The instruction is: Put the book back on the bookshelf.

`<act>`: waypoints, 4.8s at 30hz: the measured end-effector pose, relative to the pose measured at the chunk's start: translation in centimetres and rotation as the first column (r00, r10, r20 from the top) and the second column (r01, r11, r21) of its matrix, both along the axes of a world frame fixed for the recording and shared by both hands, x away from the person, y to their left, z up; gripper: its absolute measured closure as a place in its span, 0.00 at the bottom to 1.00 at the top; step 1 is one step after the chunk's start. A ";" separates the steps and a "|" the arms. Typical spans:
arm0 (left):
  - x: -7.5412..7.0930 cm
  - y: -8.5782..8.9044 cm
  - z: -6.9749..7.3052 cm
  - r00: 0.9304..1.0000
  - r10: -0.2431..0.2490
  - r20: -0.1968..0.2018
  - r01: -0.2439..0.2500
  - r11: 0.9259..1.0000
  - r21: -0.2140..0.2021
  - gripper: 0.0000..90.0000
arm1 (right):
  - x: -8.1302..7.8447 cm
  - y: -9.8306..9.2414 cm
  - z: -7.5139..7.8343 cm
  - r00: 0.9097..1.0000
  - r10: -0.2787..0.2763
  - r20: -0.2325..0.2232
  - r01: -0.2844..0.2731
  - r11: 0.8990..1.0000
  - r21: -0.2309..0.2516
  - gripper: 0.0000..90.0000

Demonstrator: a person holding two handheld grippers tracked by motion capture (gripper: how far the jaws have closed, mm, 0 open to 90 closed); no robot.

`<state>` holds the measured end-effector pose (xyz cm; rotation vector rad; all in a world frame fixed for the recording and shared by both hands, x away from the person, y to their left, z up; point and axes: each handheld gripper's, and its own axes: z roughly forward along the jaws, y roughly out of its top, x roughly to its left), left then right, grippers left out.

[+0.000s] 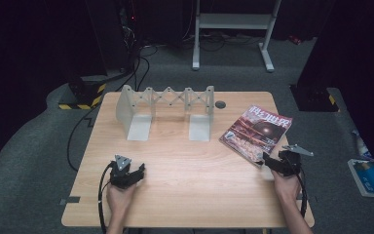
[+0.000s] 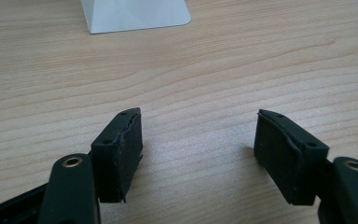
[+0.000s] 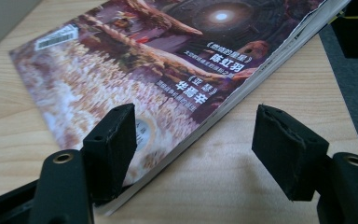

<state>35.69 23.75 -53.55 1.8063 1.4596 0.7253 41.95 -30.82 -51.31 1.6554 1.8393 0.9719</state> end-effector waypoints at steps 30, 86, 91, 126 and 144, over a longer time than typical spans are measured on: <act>0.0 0.0 0.0 1.000 0.006 0.004 -0.006 1.000 0.000 0.36 | 3.3 1.0 -0.9 0.999 -0.021 -0.040 0.019 0.999 -0.039 0.31; 0.0 -0.1 0.0 1.000 0.009 0.004 -0.009 1.000 0.003 0.36 | -5.3 2.9 -1.3 0.976 0.216 0.004 -0.215 0.975 -0.054 0.34; 0.0 -0.1 0.0 1.000 0.009 0.005 -0.009 1.000 0.002 0.36 | -6.6 2.9 -1.2 0.969 0.247 -0.010 -0.247 0.968 -0.044 0.35; -0.1 -0.2 -0.1 1.000 0.009 0.006 -0.009 1.000 0.001 0.36 | -12.3 3.5 -1.1 0.897 0.443 -0.007 -0.442 0.895 -0.060 0.37; -0.2 -0.3 0.0 1.000 -0.013 0.003 0.013 1.000 0.002 0.35 | -12.3 5.9 -1.2 0.860 0.510 -0.008 -0.509 0.859 -0.053 0.37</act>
